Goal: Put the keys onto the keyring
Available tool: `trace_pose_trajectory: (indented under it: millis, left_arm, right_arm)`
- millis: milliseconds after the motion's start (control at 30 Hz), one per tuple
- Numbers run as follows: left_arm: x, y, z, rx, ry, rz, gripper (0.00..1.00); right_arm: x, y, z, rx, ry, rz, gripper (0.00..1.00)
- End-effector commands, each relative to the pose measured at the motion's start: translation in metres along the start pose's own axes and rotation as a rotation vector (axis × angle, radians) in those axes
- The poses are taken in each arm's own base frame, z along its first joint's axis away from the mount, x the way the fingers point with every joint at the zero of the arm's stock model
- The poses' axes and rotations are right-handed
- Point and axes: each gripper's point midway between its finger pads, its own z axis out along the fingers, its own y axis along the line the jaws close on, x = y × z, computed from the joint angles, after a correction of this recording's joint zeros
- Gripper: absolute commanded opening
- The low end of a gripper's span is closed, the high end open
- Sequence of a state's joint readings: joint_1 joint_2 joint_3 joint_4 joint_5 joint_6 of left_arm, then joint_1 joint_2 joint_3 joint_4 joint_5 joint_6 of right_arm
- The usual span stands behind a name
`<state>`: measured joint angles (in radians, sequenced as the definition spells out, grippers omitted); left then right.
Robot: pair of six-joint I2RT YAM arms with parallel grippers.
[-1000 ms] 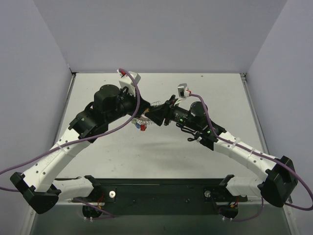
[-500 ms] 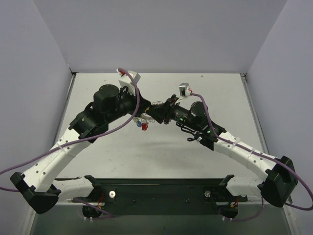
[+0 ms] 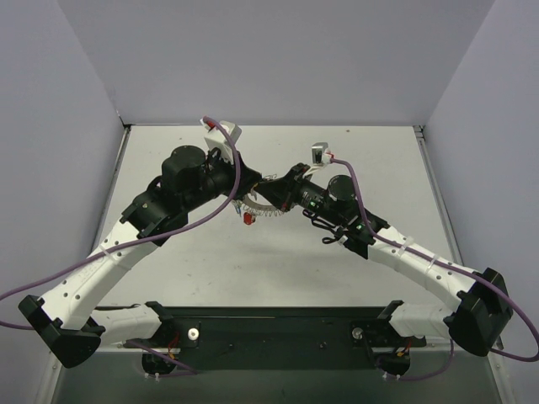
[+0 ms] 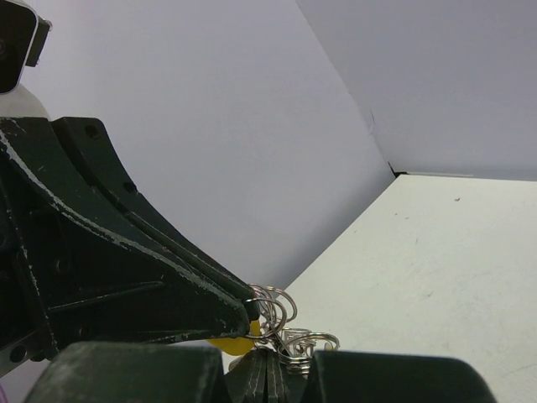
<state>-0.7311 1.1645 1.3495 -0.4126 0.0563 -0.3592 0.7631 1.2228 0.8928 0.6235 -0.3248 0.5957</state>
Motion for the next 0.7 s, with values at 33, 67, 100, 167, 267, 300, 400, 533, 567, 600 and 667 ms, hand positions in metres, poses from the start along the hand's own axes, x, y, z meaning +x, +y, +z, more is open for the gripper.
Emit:
trace_pose_trajectory:
  millis: [33,67,100,167,267,300,400,533,567,600,667]
  left_arm:
    - [-0.022,-0.02,-0.014,0.076,-0.063,0.002,0.0]
    - [-0.022,-0.018,-0.014,0.066,-0.064,0.005,0.0]
    - [-0.024,-0.018,-0.016,0.063,-0.068,0.008,0.0]
    - [-0.027,-0.018,-0.019,0.058,-0.077,0.012,0.0]
    - [-0.031,-0.017,-0.022,0.048,-0.089,0.02,0.0]
    - [-0.031,-0.016,-0.023,0.046,-0.088,0.021,0.0]
    - [-0.033,-0.017,-0.025,0.047,-0.091,0.026,0.0]
    - [-0.035,-0.019,-0.027,0.056,-0.089,0.026,0.0]
    - [-0.036,-0.02,-0.028,0.058,-0.09,0.027,0.0]
    - [-0.036,-0.02,-0.029,0.059,-0.088,0.025,0.0]
    - [-0.037,-0.021,-0.03,0.061,-0.089,0.028,0.0]
  right_arm:
    - [-0.03,0.001,-0.003,0.012,-0.117,-0.015,0.0]
    - [-0.03,0.002,-0.003,0.01,-0.115,-0.018,0.0]
    - [-0.028,0.0,-0.003,0.015,-0.11,-0.023,0.0]
    - [-0.024,-0.003,-0.003,0.025,-0.096,-0.024,0.0]
    - [-0.019,-0.007,-0.004,0.037,-0.081,-0.03,0.0]
    - [-0.019,-0.007,-0.004,0.039,-0.081,-0.033,0.0]
    - [-0.017,-0.011,-0.004,0.052,-0.075,-0.043,0.0]
    - [-0.016,-0.014,-0.004,0.065,-0.07,-0.055,0.0]
    - [-0.014,-0.016,-0.004,0.071,-0.063,-0.061,0.0]
    - [-0.015,-0.016,-0.004,0.073,-0.063,-0.065,0.0]
    - [-0.013,-0.018,-0.004,0.081,-0.057,-0.082,0.0]
